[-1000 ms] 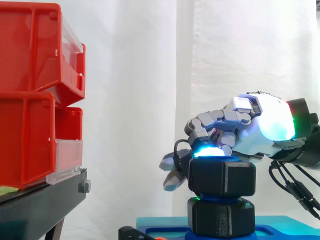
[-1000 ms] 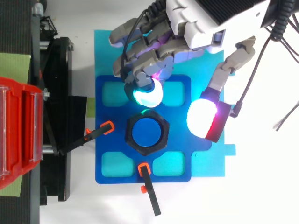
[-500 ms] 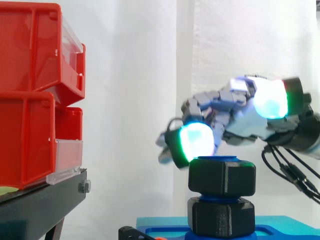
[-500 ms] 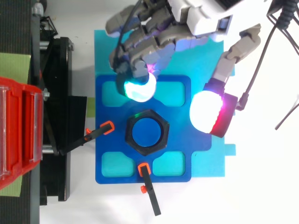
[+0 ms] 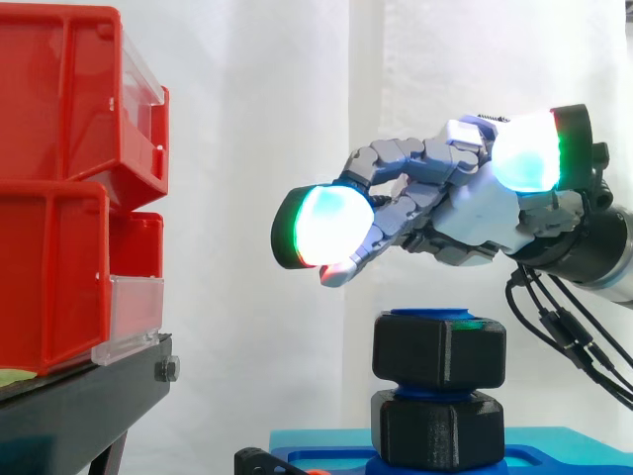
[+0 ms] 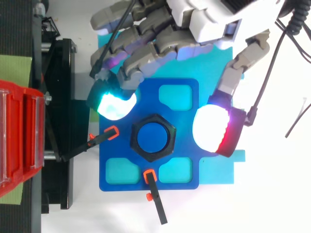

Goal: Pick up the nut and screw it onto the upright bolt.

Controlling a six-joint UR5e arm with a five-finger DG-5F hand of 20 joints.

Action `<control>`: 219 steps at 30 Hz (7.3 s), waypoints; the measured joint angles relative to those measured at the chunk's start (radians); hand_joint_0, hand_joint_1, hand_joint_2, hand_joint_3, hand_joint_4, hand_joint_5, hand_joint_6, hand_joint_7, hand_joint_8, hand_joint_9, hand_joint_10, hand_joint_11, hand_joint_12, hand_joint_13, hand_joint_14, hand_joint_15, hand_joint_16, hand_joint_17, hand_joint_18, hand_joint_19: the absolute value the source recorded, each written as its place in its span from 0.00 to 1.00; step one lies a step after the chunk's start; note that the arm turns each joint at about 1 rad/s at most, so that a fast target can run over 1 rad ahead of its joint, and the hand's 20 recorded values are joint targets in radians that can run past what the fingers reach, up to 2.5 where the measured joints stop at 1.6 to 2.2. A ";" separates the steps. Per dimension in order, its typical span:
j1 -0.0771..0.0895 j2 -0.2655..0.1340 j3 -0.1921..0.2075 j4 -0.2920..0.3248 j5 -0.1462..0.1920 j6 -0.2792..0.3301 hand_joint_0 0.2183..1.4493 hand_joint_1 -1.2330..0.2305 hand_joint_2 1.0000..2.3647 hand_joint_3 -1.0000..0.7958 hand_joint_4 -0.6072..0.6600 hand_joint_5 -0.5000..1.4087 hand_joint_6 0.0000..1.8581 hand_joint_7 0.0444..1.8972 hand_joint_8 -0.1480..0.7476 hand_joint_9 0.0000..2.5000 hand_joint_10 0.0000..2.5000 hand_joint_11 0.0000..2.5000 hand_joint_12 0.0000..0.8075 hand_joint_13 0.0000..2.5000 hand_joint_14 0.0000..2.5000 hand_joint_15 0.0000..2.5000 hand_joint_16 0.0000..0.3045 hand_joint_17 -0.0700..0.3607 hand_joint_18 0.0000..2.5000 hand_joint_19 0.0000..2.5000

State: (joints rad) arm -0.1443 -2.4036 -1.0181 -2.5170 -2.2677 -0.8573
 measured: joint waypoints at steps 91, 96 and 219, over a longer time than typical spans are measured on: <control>-0.012 0.000 0.060 -0.048 -0.023 0.008 0.20 0.84 0.00 0.28 0.61 0.17 0.27 0.36 0.45 0.27 0.00 0.00 0.45 0.19 0.00 0.00 0.16 0.42 0.14 0.06; -0.002 0.000 0.043 -0.016 -0.015 0.009 0.20 0.85 0.00 0.28 0.58 0.15 0.27 0.31 0.43 0.20 0.00 0.00 0.45 0.15 0.00 0.00 0.16 0.42 0.08 0.01; -0.023 0.001 -0.077 0.084 -0.005 -0.016 0.22 0.69 0.00 0.28 0.61 0.28 0.27 0.72 0.40 0.43 0.00 0.00 0.33 0.27 0.00 0.00 0.10 0.31 0.20 0.03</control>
State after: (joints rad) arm -0.1674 -2.4025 -1.0953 -2.4326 -2.2726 -0.8731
